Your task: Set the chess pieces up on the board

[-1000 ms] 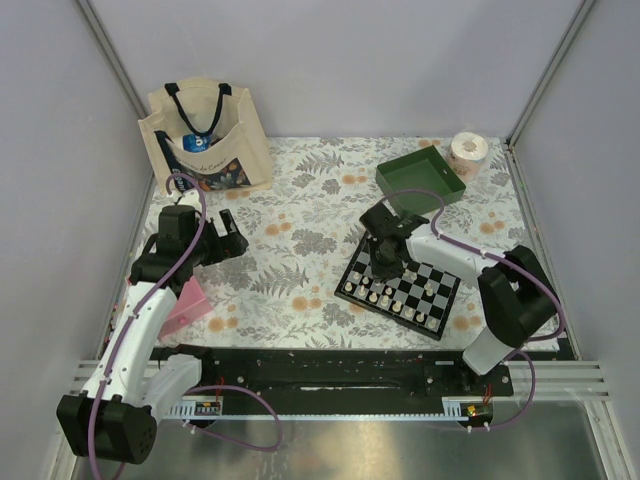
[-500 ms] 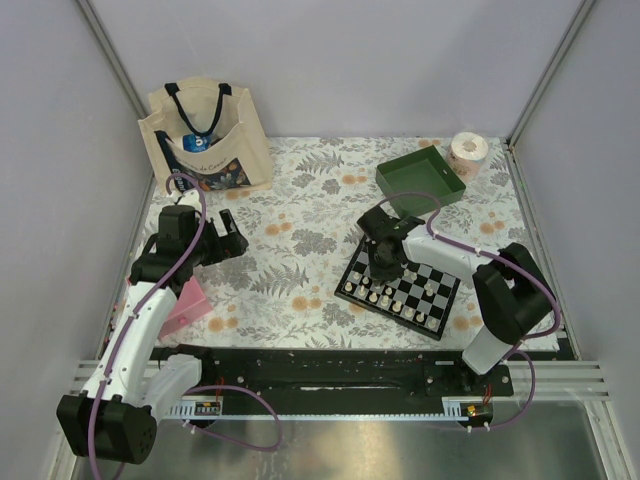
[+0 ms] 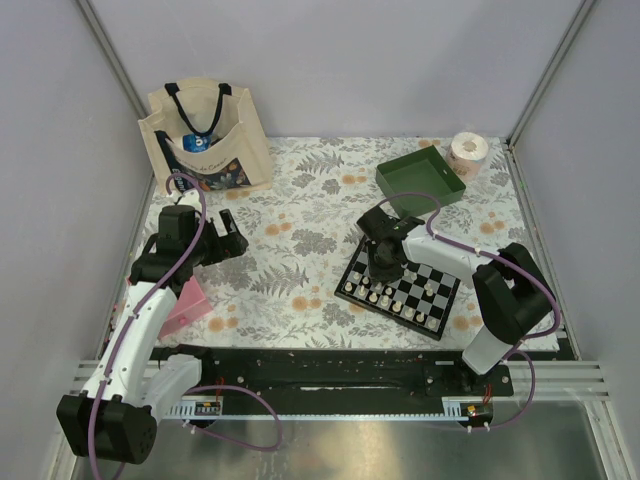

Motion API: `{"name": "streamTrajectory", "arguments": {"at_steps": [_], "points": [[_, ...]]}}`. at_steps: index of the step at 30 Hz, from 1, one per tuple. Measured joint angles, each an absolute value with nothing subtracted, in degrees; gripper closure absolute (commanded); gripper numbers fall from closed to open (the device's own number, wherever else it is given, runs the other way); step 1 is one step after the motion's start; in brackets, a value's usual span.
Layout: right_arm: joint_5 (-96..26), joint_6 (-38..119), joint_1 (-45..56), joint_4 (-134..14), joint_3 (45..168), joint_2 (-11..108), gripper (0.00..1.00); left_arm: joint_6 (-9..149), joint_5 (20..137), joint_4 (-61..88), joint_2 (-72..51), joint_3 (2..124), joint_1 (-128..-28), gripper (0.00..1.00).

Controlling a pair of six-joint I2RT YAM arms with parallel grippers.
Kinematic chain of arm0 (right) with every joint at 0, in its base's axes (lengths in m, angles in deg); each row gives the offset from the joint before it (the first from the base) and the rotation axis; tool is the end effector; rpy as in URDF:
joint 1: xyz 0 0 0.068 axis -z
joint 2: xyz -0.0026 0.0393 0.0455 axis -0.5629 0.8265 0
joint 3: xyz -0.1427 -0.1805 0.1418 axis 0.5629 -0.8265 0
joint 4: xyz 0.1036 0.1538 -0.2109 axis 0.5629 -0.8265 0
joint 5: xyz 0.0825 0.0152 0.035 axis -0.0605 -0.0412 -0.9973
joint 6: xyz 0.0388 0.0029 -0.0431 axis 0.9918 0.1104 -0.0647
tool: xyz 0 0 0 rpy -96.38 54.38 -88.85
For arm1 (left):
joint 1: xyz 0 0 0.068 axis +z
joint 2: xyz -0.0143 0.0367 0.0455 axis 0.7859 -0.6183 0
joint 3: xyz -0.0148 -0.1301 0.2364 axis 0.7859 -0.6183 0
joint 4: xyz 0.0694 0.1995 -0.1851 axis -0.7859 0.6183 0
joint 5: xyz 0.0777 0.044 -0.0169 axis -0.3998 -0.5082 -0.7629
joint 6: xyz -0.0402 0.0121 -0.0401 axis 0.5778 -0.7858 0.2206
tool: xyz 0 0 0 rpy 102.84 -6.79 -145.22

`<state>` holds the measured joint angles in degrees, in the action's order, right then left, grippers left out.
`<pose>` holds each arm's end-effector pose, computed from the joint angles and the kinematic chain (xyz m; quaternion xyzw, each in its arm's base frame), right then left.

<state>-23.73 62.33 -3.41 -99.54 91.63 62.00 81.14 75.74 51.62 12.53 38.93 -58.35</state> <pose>0.2612 0.1979 0.1647 -0.0712 0.9872 0.0460 0.1350 0.2151 -0.0288 0.2862 -0.1070 0.9007 -0.1494 0.3937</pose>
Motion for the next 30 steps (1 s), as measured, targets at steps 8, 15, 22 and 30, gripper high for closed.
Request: {"name": "streamTrajectory", "arguments": {"at_steps": [8,15,22,30], "points": [[-22.44,62.31,-3.52,-99.63,91.78,61.98,0.61,81.14,75.72,51.62,12.53,38.93,-58.35,0.01],[-19.60,62.26,-3.54,-101.33,92.38,59.75,0.55,81.14,75.72,51.60,12.53,38.93,-58.35,0.01],[-15.94,62.20,-2.41,-102.40,93.34,53.59,0.51,81.14,75.74,51.62,12.53,38.93,-58.35,0.01],[-13.50,61.96,2.29,-102.55,93.05,50.66,0.51,81.14,75.74,51.62,12.53,38.93,-58.31,0.01]]}}
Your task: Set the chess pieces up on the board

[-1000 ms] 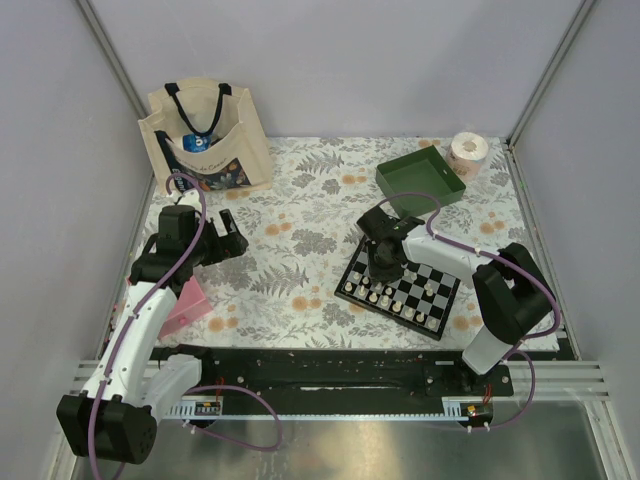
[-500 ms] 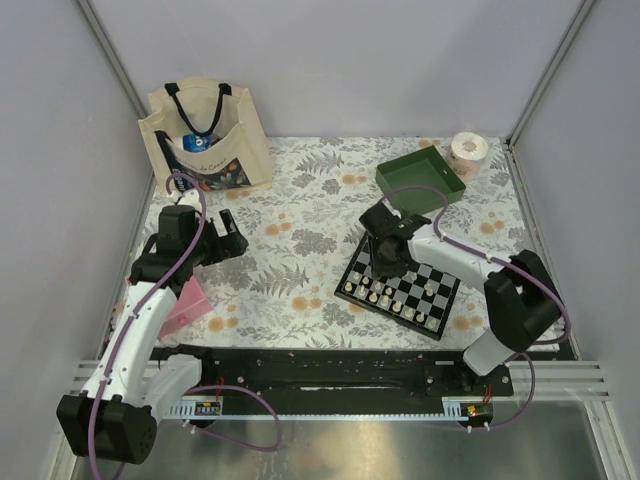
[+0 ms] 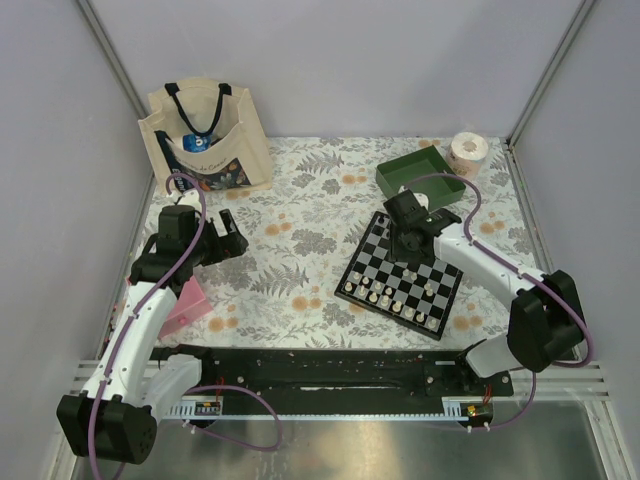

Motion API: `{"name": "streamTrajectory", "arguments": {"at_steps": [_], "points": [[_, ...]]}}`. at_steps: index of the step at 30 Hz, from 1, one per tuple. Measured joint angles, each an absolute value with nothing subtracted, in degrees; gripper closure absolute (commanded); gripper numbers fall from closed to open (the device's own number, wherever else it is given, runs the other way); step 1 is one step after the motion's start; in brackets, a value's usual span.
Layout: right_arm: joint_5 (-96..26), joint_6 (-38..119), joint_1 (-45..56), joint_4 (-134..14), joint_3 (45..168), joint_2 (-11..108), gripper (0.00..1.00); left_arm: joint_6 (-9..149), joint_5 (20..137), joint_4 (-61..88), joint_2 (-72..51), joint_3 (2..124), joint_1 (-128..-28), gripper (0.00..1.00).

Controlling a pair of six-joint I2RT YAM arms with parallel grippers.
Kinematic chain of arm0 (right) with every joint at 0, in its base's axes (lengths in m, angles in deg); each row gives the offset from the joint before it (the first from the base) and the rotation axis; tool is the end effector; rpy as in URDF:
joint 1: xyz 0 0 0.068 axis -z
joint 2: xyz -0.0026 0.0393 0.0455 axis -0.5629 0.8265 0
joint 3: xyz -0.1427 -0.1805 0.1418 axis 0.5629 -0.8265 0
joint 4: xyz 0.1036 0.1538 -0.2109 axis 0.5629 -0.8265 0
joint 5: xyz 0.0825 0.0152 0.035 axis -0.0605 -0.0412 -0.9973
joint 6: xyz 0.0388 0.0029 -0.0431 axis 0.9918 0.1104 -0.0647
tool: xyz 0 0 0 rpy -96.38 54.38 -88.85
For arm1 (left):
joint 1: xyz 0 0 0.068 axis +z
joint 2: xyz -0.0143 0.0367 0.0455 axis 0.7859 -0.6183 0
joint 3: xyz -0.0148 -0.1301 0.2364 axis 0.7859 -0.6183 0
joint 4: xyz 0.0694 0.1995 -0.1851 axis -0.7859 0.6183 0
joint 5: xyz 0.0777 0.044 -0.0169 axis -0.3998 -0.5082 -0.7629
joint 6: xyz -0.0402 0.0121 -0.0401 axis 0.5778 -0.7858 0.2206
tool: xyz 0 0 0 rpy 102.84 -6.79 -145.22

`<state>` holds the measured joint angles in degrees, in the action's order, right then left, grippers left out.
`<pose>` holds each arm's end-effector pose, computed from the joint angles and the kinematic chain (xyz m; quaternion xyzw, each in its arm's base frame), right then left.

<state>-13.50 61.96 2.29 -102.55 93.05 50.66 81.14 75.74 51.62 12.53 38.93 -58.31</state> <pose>0.2678 0.1550 0.2305 -0.0018 0.9678 0.0056 0.2515 0.2151 -0.0286 0.2862 -0.1073 0.9007 -0.1492 0.3937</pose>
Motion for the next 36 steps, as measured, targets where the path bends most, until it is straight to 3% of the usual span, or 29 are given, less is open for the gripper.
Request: {"name": "streamTrajectory", "arguments": {"at_steps": [11,36], "points": [[-13.63,61.06,8.85,-102.95,89.42,50.57,0.51,81.14,75.89,51.62,12.66,38.93,-58.31,0.01],[-18.57,56.97,9.83,-99.34,89.56,60.47,0.60,81.14,75.87,51.62,12.46,38.93,-58.29,0.01]]}}
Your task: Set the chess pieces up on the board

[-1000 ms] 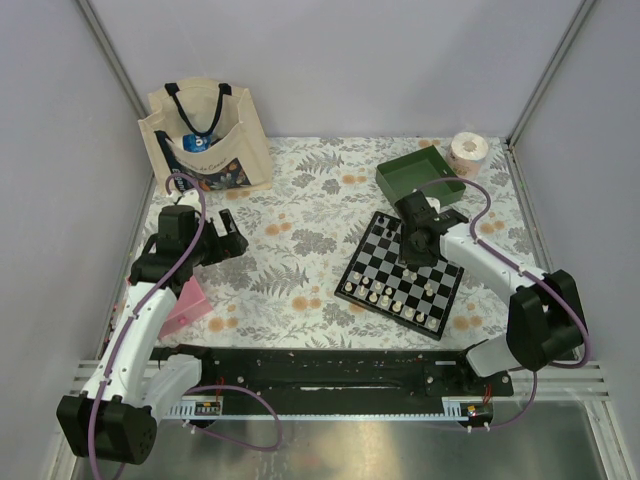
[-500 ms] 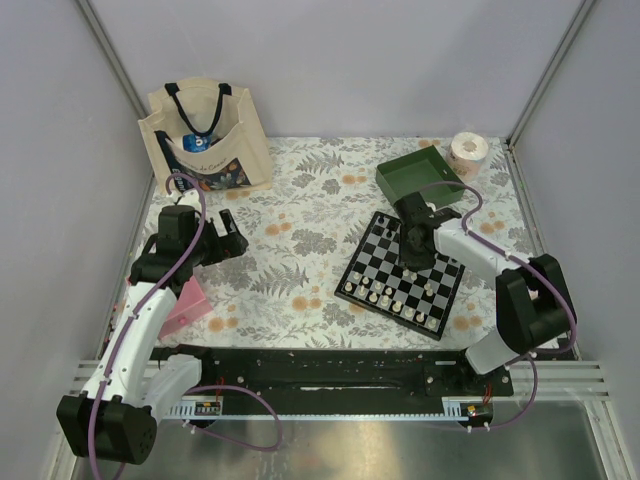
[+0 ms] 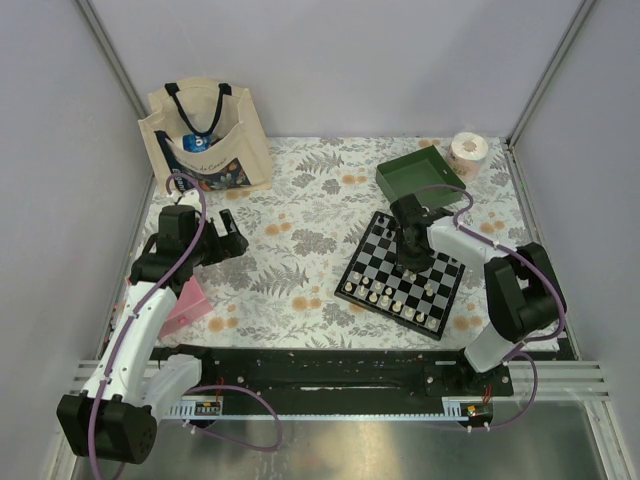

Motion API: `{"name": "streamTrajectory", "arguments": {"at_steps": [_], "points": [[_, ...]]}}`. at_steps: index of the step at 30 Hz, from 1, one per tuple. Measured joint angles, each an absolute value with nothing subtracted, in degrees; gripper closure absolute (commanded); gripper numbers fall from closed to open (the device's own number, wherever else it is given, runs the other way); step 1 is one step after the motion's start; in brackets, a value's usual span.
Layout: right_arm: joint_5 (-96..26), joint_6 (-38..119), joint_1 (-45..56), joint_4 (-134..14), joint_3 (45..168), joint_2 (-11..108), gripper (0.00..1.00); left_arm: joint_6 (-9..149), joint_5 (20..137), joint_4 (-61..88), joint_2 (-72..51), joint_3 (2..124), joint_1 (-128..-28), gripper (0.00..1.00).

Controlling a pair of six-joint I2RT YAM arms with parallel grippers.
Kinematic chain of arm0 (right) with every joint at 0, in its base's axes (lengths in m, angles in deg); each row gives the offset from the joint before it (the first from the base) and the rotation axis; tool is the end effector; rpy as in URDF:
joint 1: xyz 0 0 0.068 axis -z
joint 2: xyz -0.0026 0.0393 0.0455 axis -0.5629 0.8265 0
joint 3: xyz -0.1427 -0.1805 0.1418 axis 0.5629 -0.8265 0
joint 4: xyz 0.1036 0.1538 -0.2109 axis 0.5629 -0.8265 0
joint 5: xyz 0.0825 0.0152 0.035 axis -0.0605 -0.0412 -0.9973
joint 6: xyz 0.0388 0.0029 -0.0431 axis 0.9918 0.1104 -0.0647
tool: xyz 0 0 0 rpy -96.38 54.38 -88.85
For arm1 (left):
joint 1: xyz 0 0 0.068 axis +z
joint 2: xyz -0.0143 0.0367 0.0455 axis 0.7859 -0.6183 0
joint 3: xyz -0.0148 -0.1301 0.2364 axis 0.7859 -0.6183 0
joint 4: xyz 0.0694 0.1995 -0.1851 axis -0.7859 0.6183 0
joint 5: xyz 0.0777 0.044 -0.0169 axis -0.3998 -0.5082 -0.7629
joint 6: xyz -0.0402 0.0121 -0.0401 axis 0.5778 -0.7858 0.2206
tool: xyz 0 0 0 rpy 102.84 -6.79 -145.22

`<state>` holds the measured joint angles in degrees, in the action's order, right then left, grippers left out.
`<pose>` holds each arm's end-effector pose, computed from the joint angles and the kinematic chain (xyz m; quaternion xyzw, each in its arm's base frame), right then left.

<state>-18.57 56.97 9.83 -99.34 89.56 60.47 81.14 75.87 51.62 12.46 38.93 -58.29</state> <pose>0.2932 0.1258 0.1630 0.0028 0.9876 -0.0185 0.1557 0.2153 -0.0287 0.2859 -0.1071 0.9009 -0.1500 0.3929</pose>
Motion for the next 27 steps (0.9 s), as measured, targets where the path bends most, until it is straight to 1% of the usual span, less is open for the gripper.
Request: {"name": "streamTrajectory", "arguments": {"at_steps": [5,7,12,14,15,19,22,27], "points": [[-18.57,56.51,9.86,-99.10,89.62,61.15,0.61,81.12,75.89,51.62,12.31,38.93,-58.29,0.01],[-18.55,56.38,9.86,-99.08,89.97,61.45,0.65,81.14,75.87,51.62,12.11,38.93,-58.29,0.01],[-18.52,56.19,9.83,-98.90,90.76,61.96,0.69,81.14,75.87,51.62,12.07,38.93,-58.29,0.01],[-18.52,56.14,9.86,-98.88,91.19,62.31,0.78,81.14,75.89,51.62,12.05,38.93,-58.29,0.01],[-18.52,56.05,9.86,-98.88,91.33,62.44,0.79,81.12,75.89,51.60,12.05,38.93,-58.29,0.01],[-18.55,55.84,9.86,-98.75,91.41,62.61,0.73,81.14,75.87,51.62,12.05,38.93,-58.29,0.01],[-18.55,55.73,9.86,-98.77,91.41,62.61,0.65,81.14,75.87,51.62,12.05,38.93,-58.29,0.01],[-18.85,55.75,9.86,-98.95,91.41,62.59,0.65,81.14,75.87,51.62,12.05,38.93,-58.29,0.01]]}}
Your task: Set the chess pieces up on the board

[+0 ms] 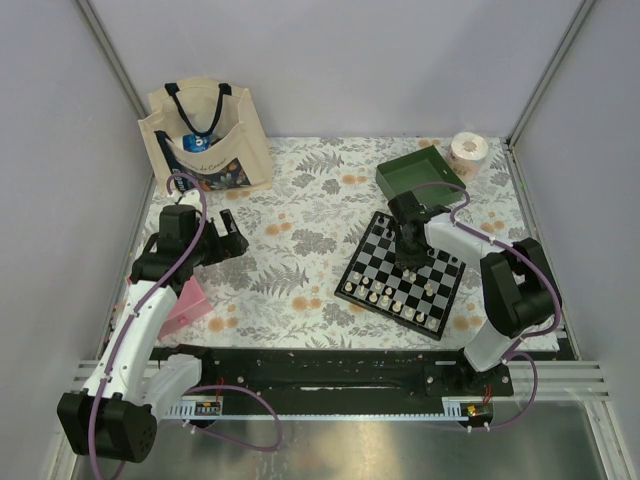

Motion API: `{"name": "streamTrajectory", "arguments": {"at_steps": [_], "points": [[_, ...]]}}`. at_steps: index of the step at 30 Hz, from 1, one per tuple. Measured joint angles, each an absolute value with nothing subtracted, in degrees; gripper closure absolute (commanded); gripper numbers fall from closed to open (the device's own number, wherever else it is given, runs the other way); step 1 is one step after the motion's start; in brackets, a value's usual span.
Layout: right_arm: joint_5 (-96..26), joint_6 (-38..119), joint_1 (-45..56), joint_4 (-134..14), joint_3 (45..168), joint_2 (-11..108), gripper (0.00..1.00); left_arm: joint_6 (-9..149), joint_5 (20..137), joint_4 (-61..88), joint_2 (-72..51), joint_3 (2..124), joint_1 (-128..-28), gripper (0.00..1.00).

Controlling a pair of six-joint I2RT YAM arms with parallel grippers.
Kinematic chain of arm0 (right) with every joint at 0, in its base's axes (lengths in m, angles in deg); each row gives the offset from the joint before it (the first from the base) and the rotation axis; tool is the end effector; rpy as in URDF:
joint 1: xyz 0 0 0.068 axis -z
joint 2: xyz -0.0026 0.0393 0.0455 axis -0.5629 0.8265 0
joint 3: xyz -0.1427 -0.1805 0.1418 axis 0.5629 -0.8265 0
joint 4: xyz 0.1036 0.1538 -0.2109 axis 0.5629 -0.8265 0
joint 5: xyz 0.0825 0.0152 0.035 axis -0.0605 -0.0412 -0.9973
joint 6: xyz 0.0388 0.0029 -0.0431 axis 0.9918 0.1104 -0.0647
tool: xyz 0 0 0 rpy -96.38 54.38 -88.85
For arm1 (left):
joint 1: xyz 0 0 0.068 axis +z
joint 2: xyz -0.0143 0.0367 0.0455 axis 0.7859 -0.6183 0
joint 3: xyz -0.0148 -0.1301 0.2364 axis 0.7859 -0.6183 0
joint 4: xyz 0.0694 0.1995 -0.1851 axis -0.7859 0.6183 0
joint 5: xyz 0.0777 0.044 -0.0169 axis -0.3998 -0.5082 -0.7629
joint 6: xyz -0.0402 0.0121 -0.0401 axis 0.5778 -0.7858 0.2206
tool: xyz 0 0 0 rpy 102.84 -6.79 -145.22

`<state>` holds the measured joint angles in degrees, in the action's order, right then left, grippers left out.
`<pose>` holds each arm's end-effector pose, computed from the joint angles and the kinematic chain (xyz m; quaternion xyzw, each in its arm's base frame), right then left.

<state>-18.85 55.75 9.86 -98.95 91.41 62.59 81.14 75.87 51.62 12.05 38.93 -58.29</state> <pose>0.3018 0.1297 0.1611 -0.0077 0.9876 -0.0175 0.1555 0.2165 -0.0288 0.2845 -0.1074 0.9024 -0.1493 0.3898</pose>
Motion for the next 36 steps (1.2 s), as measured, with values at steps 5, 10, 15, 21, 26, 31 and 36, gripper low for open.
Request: {"name": "streamTrajectory", "arguments": {"at_steps": [5,10,15,21,26,31,36], "points": [[-19.75,55.75,9.86,-98.95,91.37,62.50,0.69,81.12,75.89,51.62,12.05,38.93,-58.29,0.01],[-19.97,55.81,9.86,-98.97,91.26,61.98,0.71,81.12,75.89,51.62,12.05,38.93,-58.29,0.01],[-19.94,55.79,9.88,-99.19,91.13,61.61,0.71,81.14,75.89,51.62,12.05,38.93,-58.29,0.01],[-19.92,55.79,9.88,-99.47,90.76,61.39,0.72,81.14,75.89,51.62,12.05,38.93,-58.25,0.01],[-19.90,55.79,9.88,-99.67,90.47,60.67,0.76,81.14,75.89,51.62,12.05,38.93,-58.22,0.01],[-19.94,55.79,9.88,-99.65,90.36,60.27,0.86,81.14,75.89,51.62,12.05,38.93,-58.22,0.01],[-19.99,55.77,9.88,-99.67,90.36,60.14,0.90,81.14,75.89,51.60,12.05,38.93,-58.22,0.01]]}}
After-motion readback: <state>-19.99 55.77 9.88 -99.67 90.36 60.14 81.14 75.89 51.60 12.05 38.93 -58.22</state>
